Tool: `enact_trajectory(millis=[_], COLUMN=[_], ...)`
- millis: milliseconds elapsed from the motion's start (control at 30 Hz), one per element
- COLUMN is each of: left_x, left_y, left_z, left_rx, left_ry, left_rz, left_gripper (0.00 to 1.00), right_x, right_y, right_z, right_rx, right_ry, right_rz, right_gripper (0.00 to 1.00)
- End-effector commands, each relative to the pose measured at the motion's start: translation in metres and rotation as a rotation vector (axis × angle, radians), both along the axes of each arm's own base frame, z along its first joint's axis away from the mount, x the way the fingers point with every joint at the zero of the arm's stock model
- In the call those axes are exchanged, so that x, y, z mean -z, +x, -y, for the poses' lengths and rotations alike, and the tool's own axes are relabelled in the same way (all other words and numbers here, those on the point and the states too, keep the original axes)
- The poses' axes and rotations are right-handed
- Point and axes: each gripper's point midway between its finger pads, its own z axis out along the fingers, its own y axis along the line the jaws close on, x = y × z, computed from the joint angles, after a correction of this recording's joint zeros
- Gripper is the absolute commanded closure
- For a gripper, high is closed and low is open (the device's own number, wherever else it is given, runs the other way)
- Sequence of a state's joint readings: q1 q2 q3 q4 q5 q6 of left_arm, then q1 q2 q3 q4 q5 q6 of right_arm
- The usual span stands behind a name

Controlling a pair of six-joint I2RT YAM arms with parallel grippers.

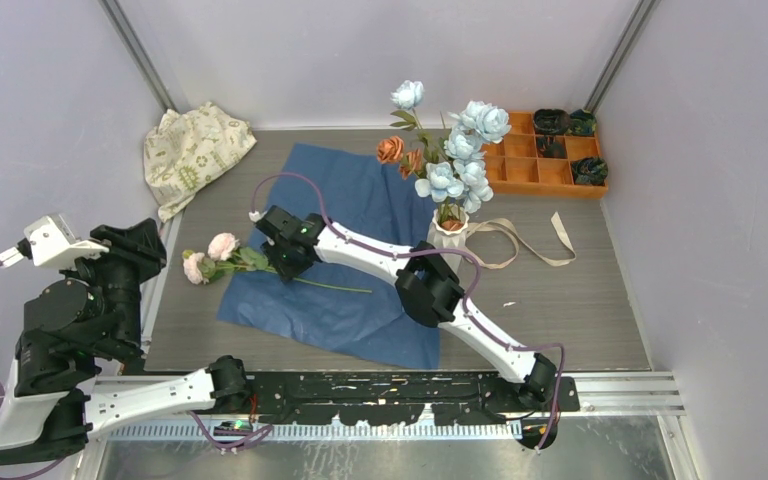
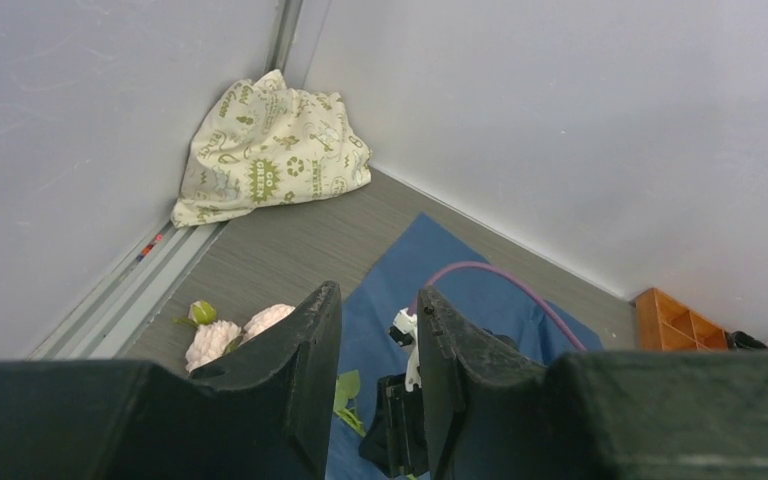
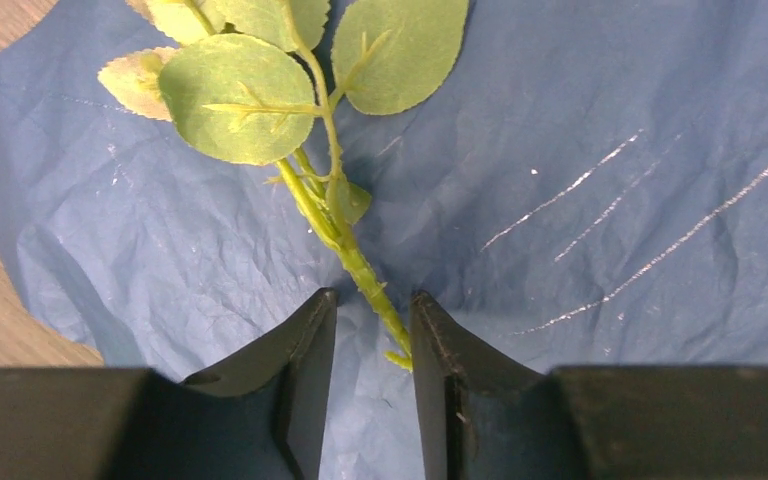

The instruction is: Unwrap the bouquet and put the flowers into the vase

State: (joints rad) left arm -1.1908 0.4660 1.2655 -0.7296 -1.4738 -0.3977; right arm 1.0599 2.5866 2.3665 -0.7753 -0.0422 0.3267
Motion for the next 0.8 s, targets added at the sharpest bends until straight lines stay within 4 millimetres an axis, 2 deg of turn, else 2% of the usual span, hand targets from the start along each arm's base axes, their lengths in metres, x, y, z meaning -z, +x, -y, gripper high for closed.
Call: enact_trajectory(millis=[0,67,200,333,433,667,767], left_x=[-0.002,-0.002,-0.001,0.000,0.001,0.001,0.001], left_y=[-0.001,-0.001,-0.001,-0.002,-0.002,-0.001,-0.001], left_z=[-0.004,-0.003,-0.004,-0.006,-0.007,-0.005,-0.004], left_rx=[-0.025,-0.023,-0.024,-0.024,-0.023,-0.019,-0.015], left_ry=[-0.029,-0.032,-0.031,-0.036,-0.040,-0.040,-0.042], left_rz=[0.010,0.011,0.011,0.013,0.014,0.014,0.015], left_gripper=[0.65,0.65,0.65,0.65,0.65,0.65,0.65], right_x=[0.014,0.021,0.031,0.024,0.008,-0.049,-0.074], right_y=[0.003,0.006,0.005,0.007,0.008,0.003,-0.004], right_z=[0.008,0.017,0.029,0.035,0.037,0.043,0.053], right_rx=[-0.003,0.011,0.015,0.018,0.016,0.008,0.001], right_ry=[-0.067,-0.107,-0.160,-0.183,-0.182,-0.139,-0.125], right_rz=[0.036,0.055,0.064,0.100,0.144,0.217,0.236], right_gripper=[0.66,0.73,0.82,0.92,0.99,0.99,0.99])
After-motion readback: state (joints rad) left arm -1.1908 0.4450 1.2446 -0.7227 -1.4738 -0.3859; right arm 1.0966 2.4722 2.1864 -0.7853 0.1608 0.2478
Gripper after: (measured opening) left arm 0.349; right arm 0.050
